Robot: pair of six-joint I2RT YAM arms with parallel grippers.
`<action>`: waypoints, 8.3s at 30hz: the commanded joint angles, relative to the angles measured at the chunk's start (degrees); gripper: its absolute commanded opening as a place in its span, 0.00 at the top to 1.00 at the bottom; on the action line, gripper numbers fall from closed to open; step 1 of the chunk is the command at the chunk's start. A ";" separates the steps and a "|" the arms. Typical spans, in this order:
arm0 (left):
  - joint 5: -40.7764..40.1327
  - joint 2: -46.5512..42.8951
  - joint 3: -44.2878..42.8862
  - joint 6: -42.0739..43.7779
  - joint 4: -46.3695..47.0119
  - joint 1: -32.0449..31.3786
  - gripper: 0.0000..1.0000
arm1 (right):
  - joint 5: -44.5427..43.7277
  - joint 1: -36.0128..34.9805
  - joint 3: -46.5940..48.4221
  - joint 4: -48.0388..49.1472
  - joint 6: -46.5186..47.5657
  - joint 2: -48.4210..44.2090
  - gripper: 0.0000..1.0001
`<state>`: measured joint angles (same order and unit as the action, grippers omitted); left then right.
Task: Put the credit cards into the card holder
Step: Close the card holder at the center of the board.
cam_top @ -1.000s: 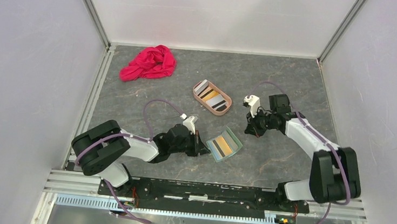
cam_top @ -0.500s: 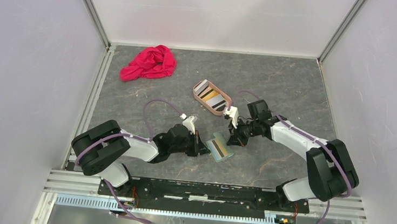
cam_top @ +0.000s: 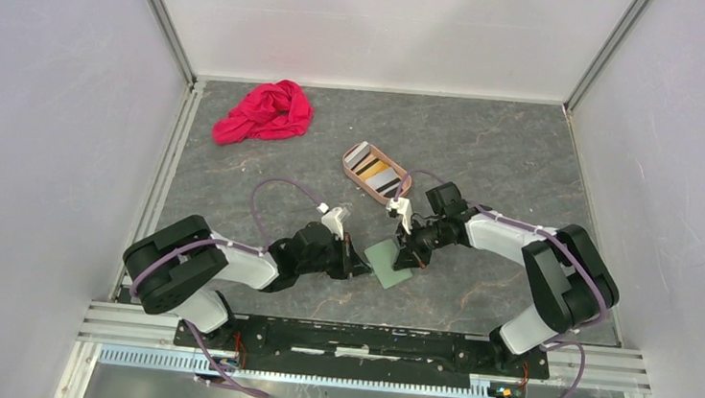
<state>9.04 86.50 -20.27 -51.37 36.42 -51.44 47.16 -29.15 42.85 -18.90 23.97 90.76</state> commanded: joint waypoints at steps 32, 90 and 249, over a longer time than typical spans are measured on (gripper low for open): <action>-0.13 3.43 -11.47 0.43 -8.27 0.20 0.70 | -4.00 -0.86 -0.31 2.10 -4.01 5.83 0.98; -1.00 0.44 -12.54 3.59 -12.43 0.20 0.80 | 1.91 6.89 0.65 1.59 -4.46 0.99 0.78; -39.65 17.91 -51.59 21.52 -67.76 -21.36 0.98 | 13.05 7.45 7.03 -0.53 -8.19 12.68 0.91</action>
<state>-31.53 104.27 -69.82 -32.16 -31.64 -72.51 60.31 -21.54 49.89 -20.45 16.25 103.09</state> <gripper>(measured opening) 0.029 0.087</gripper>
